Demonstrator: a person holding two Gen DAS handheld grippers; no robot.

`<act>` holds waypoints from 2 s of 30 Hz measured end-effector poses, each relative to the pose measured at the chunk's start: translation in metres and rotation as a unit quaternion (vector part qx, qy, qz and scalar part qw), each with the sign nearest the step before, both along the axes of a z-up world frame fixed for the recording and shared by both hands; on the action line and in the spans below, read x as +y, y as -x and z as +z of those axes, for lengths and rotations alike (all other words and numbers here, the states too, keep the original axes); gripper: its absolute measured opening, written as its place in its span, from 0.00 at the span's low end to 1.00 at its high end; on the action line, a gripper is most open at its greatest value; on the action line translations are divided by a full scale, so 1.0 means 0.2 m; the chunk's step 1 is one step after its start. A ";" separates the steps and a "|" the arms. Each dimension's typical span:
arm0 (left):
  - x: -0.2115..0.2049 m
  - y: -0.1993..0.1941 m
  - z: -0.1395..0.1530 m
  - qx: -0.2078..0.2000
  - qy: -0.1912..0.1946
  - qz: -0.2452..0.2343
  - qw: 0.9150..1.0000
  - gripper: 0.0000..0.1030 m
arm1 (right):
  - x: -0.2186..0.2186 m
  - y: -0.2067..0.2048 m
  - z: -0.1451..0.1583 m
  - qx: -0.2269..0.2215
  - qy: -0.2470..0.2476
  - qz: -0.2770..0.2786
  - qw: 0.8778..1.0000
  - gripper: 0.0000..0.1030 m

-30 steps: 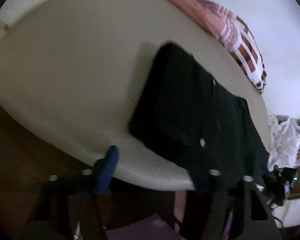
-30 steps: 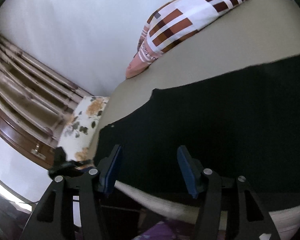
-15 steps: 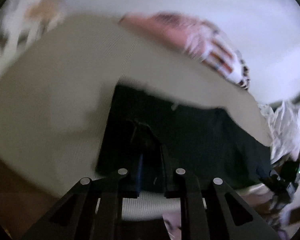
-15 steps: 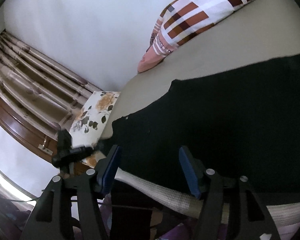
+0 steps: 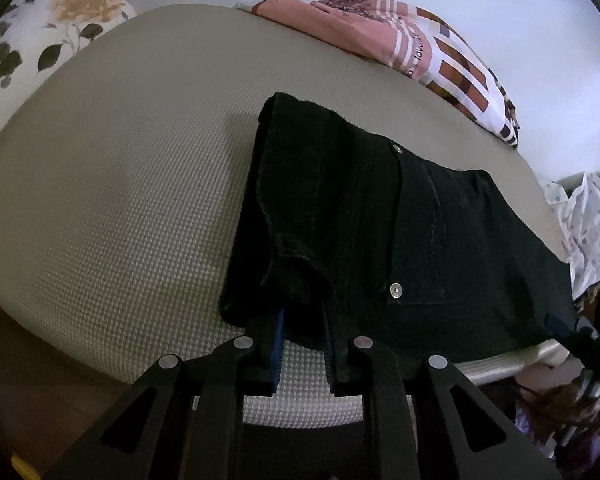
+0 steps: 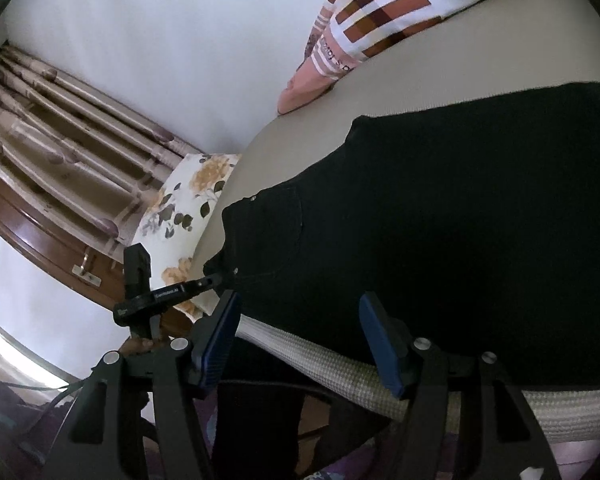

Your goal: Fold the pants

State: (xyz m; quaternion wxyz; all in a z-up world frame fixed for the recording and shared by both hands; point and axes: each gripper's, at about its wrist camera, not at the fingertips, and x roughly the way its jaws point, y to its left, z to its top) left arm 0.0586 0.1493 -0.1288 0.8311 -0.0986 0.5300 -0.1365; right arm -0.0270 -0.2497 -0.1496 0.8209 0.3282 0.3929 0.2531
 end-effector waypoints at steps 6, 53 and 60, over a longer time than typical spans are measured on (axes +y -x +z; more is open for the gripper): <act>-0.04 0.02 0.01 -0.043 -0.031 -0.005 0.999 0.18 | -0.13 0.01 0.00 0.004 -0.016 -0.040 0.999 0.59; -0.32 0.10 0.08 -0.088 -0.122 0.013 0.989 0.86 | -1.72 0.83 -0.38 0.054 -0.122 -0.447 0.885 0.09; -0.32 0.10 0.08 -0.084 -0.119 0.008 0.989 0.86 | -1.69 0.80 -0.31 0.072 -0.069 -0.448 0.888 0.07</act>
